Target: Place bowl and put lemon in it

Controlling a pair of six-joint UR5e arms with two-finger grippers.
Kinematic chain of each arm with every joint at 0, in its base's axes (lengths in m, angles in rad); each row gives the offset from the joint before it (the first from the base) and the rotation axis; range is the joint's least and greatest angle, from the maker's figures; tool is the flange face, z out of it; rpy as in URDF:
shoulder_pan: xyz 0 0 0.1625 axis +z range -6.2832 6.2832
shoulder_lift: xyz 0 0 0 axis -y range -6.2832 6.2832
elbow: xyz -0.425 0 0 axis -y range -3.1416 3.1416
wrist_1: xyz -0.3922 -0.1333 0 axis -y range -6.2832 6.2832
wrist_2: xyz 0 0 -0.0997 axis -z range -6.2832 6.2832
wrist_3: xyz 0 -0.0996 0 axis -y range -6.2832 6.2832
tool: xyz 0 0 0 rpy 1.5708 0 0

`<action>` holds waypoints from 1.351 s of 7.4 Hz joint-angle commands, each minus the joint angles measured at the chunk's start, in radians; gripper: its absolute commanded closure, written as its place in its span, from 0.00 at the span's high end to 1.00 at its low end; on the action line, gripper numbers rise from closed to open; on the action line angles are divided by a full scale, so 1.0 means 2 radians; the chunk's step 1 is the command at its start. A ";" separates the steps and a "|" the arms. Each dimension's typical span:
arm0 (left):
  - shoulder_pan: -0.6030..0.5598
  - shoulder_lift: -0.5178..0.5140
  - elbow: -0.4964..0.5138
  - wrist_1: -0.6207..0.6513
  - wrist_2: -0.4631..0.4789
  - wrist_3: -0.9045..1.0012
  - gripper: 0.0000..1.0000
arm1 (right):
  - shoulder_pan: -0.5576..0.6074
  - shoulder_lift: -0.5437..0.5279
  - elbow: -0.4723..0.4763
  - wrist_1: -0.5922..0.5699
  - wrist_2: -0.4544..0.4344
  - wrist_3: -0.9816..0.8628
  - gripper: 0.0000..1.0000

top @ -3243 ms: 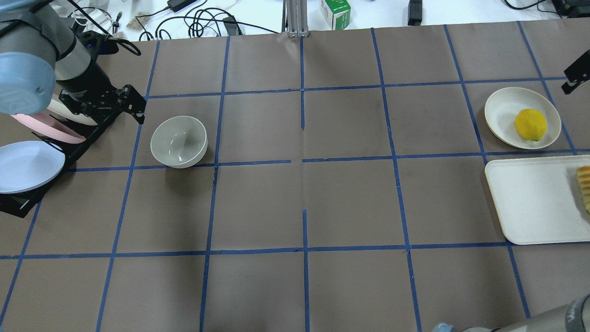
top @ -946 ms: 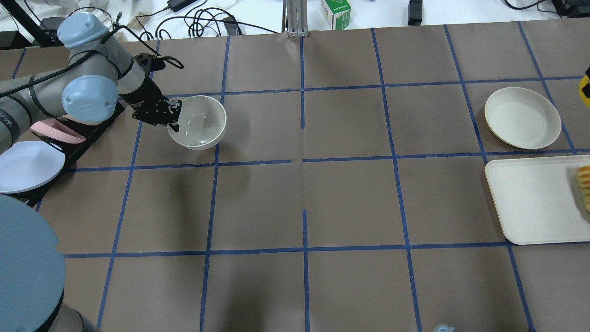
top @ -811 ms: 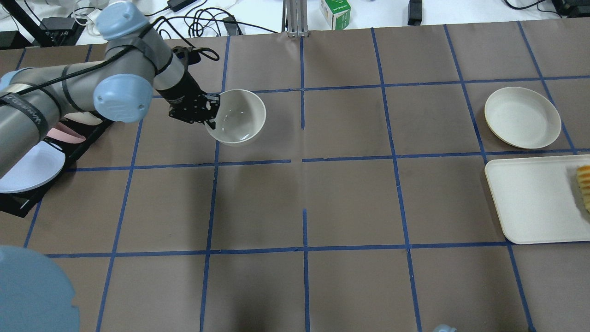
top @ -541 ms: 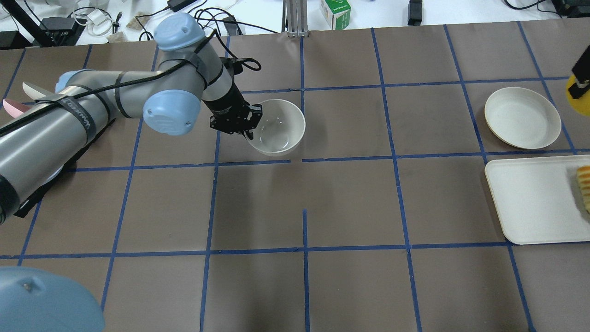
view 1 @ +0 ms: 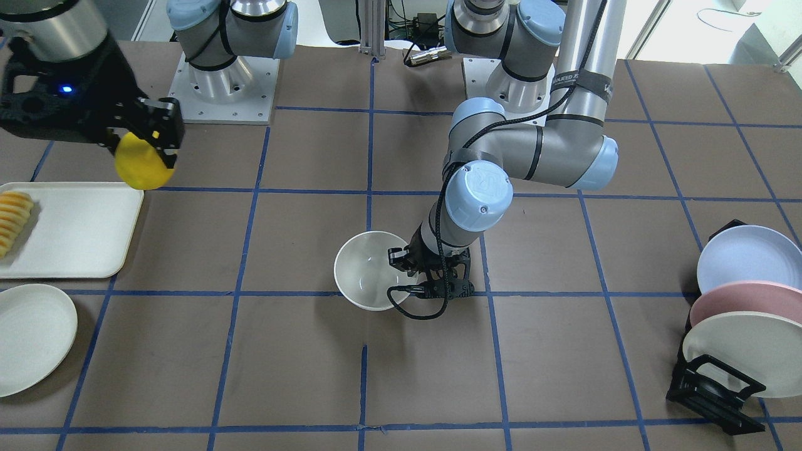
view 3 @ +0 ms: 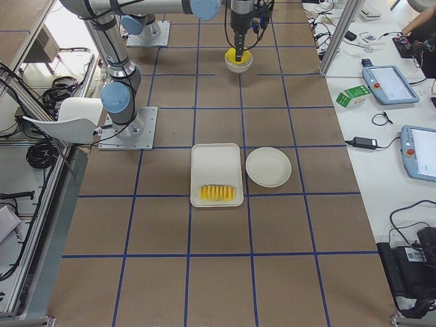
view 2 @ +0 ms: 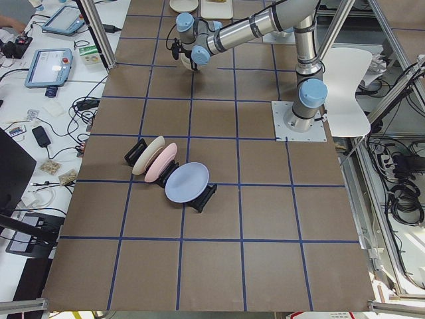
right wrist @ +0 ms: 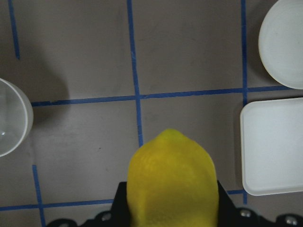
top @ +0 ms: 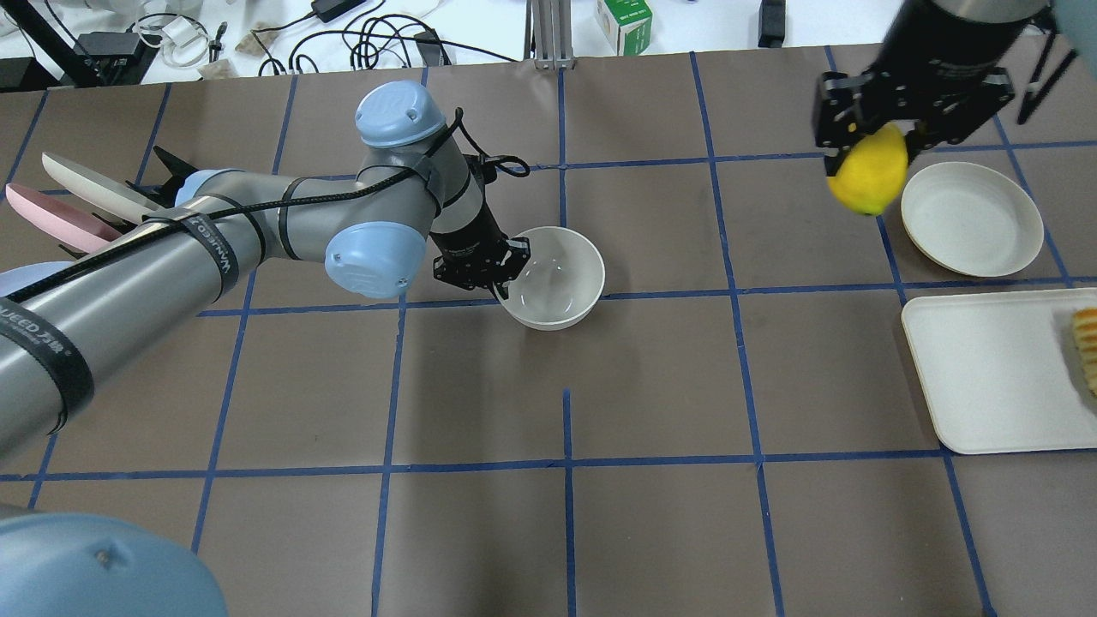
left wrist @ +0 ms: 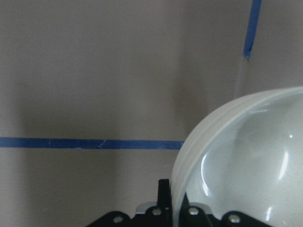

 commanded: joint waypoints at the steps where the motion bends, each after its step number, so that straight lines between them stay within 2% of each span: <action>1: -0.002 -0.011 -0.003 0.014 -0.001 -0.004 0.05 | 0.044 0.010 -0.001 -0.016 0.000 0.041 0.34; 2: -0.003 -0.013 -0.003 0.015 -0.002 -0.009 0.99 | 0.044 0.012 -0.001 -0.018 0.003 0.040 0.34; 5: 0.006 0.012 0.026 -0.003 0.006 -0.008 1.00 | 0.044 0.013 0.002 -0.022 0.004 0.040 0.34; 6: 0.025 0.022 0.062 -0.056 0.031 -0.001 1.00 | 0.044 0.013 0.003 -0.022 0.005 0.042 0.34; 7: 0.046 0.029 0.106 -0.126 0.042 0.029 1.00 | 0.047 0.031 0.004 -0.022 0.010 0.042 0.33; 8: 0.062 0.045 0.127 -0.164 0.071 0.073 1.00 | 0.068 0.062 0.004 -0.028 0.016 0.050 0.30; 9: 0.065 0.066 0.137 -0.201 0.111 0.079 1.00 | 0.111 0.097 0.005 -0.077 0.016 0.094 0.31; 10: 0.066 0.088 0.134 -0.237 0.121 0.080 1.00 | 0.150 0.143 0.005 -0.134 0.017 0.138 0.31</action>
